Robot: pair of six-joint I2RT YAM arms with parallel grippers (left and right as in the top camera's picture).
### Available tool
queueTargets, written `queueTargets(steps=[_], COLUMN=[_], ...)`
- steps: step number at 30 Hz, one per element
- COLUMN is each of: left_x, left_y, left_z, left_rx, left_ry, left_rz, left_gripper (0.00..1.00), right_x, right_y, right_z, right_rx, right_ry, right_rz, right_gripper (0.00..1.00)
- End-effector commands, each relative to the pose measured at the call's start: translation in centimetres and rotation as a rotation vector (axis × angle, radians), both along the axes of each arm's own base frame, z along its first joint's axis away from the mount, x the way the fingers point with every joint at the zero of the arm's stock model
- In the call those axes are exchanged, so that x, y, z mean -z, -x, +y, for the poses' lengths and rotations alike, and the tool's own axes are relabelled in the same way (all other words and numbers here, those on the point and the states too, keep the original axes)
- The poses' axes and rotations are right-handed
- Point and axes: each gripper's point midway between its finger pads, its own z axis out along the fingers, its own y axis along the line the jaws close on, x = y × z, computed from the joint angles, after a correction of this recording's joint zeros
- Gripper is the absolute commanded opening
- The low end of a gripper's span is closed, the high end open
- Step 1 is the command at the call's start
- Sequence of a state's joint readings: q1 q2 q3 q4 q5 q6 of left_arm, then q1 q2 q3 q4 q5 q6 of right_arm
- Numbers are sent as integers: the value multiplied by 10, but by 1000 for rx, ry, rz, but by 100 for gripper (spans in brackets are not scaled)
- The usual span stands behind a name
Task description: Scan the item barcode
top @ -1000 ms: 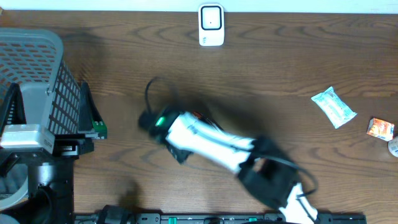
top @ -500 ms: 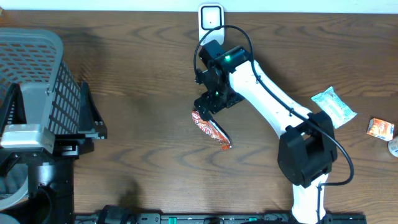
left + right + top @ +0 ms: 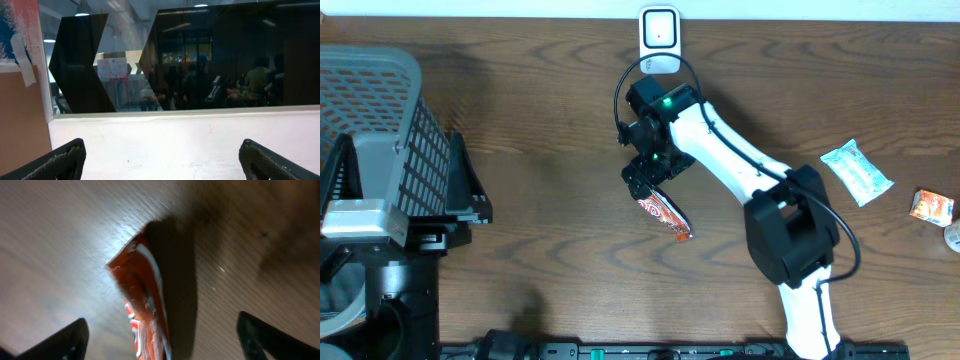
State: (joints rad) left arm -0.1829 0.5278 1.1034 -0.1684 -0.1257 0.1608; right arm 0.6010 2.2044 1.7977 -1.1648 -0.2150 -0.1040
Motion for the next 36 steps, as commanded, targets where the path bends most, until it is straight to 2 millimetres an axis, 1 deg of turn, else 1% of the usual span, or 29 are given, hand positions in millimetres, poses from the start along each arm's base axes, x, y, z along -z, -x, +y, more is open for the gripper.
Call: queueTargets(steps=[1, 5, 6, 8, 9, 10, 12, 13, 14, 17, 18, 21, 23, 25, 29, 30, 32, 34, 36], left_x=[-1, -1, -1, -1, -1, -1, -1, -1, -1, -1, -1, -1, -1, -1, -1, -1, -1, -1, -1], left_y=[2, 2, 2, 2, 2, 2, 2, 2, 2, 2, 2, 2, 2, 2, 2, 2, 2, 2, 2], left_z=[1, 1, 1, 1, 1, 1, 1, 1, 1, 1, 1, 1, 1, 1, 1, 1, 1, 1, 1], left_rx=[-2, -2, -2, -2, -2, -2, -2, -2, -2, -2, -2, -2, -2, -2, -2, -2, -2, -2, -2], left_ry=[2, 2, 2, 2, 2, 2, 2, 2, 2, 2, 2, 2, 2, 2, 2, 2, 2, 2, 2], left_rz=[-6, -6, -6, -7, -7, -7, -7, -7, -7, -7, -7, -7, -7, -7, -7, -7, -7, -7, -7], left_gripper=[98, 98, 98, 98, 98, 98, 98, 98, 98, 98, 98, 98, 98, 98, 98, 98, 98, 98, 98], right_x=[19, 25, 25, 25, 25, 25, 26, 26, 27, 25, 22, 14, 7, -4, -32, -38, -39, -38, -34], right_y=[9, 14, 15, 19, 21, 23, 24, 23, 22, 20, 20, 17, 12, 5, -14, -17, -14, -9, -1], right_z=[4, 7, 8, 12, 13, 14, 10, 4, -3, -27, -38, -58, -65, -74, -99, -101, -90, -77, -59], right_rx=[-32, -40, -41, -51, -56, -62, -52, -41, -32, -24, -22, -8, 17, 49, 117, 131, 140, 141, 131], right_ry=[32, 41, 42, 43, 45, 51, 92, 135, 180, 325, 389, 515, 562, 622, 817, 850, 841, 819, 778], right_rz=[32, 45, 45, 46, 48, 49, 39, 25, 9, -31, -49, -101, -146, -214, -421, -470, -505, -531, -541], right_gripper=[80, 67, 63, 49, 41, 30, 13, 5, 2, 1, 1, 1, 1, 1, 1, 1, 1, 2, 4])
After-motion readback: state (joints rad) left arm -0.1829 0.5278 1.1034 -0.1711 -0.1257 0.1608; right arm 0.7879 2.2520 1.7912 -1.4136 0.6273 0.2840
